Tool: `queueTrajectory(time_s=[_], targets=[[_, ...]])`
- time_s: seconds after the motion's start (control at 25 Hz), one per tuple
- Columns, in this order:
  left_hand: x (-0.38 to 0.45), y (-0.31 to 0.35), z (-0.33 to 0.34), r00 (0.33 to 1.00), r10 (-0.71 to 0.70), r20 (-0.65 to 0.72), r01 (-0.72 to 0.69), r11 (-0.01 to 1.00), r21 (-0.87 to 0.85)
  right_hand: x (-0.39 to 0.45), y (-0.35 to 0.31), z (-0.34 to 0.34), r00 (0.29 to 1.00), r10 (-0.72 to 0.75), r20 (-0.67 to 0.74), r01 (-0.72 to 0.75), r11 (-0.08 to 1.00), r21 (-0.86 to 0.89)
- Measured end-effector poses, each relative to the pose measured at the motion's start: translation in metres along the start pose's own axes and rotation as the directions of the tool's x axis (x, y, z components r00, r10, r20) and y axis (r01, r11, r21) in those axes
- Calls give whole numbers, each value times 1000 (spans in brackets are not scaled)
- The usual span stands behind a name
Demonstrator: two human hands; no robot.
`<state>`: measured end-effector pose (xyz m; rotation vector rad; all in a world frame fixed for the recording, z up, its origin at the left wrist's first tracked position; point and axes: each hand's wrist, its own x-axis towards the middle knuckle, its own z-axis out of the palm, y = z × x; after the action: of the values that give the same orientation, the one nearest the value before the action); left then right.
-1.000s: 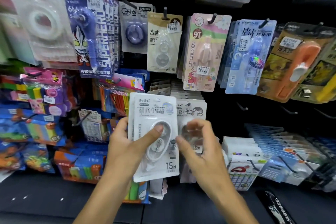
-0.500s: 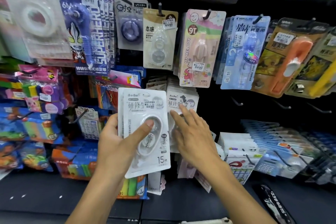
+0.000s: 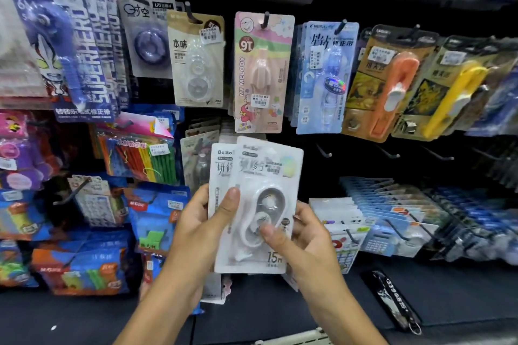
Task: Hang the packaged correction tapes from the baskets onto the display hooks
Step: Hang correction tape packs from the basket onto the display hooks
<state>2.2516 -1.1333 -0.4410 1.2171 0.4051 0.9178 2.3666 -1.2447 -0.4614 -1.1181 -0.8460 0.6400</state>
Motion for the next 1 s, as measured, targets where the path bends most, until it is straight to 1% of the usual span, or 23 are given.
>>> queueTrajectory(time_s=[0.04, 0.08, 0.16, 0.24, 0.28, 0.36, 0.52, 0.6, 0.72, 0.8, 0.84, 0.88, 0.92, 0.96, 1.0], targets=[[2, -4, 8, 1000, 0, -6, 0, 1000, -2, 1, -2, -11, 999, 0, -46, 2, 999, 42], [3, -8, 15, 1000, 23, -18, -23, 999, 34, 4, -6, -21, 994, -2, -106, 8, 998, 61], [8, -13, 28, 996, 77, -45, -73, 993, 94, 8, -13, -44, 974, -9, -224, 25, 997, 70], [13, -14, 33, 989, 110, -99, -100, 991, 94, 11, -18, -69, 945, -3, -327, 13, 1000, 28], [15, -12, 33, 984, 125, -127, -115, 989, 88, 13, -19, -81, 934, 4, -357, -4, 1000, -1], [21, -8, 34, 976, 151, -160, -140, 987, 76, 13, -21, -99, 931, -2, -364, -22, 998, -62], [23, -7, 40, 974, 180, -137, -168, 981, 94, 14, -23, -105, 942, -71, -329, 4, 980, -198], [22, -9, 42, 973, 176, -149, -162, 982, 99, 12, -21, -108, 938, -87, -335, 17, 979, -205], [22, -9, 41, 972, 170, -160, -154, 982, 106, 9, -20, -110, 945, -48, -324, -16, 982, -191], [22, -9, 41, 974, 176, -142, -160, 981, 114, 15, -22, -108, 954, -41, -297, -40, 964, -263], [21, -9, 41, 975, 178, -133, -163, 980, 114, 21, -23, -107, 956, -31, -292, -68, 944, -322], [21, -9, 42, 976, 180, -124, -166, 980, 114, 27, -25, -105, 953, 6, -304, -127, 915, -382], [21, -9, 43, 977, 177, -115, -165, 980, 113, 32, -25, -103, 938, 47, -343, -215, 855, -472], [22, -11, 45, 982, 165, -96, -154, 982, 112, 34, -27, -100, 918, 46, -394, -283, 772, -569], [23, -13, 47, 987, 141, -70, -133, 985, 114, 31, -27, -94, 918, -12, -396, -264, 727, -634]])
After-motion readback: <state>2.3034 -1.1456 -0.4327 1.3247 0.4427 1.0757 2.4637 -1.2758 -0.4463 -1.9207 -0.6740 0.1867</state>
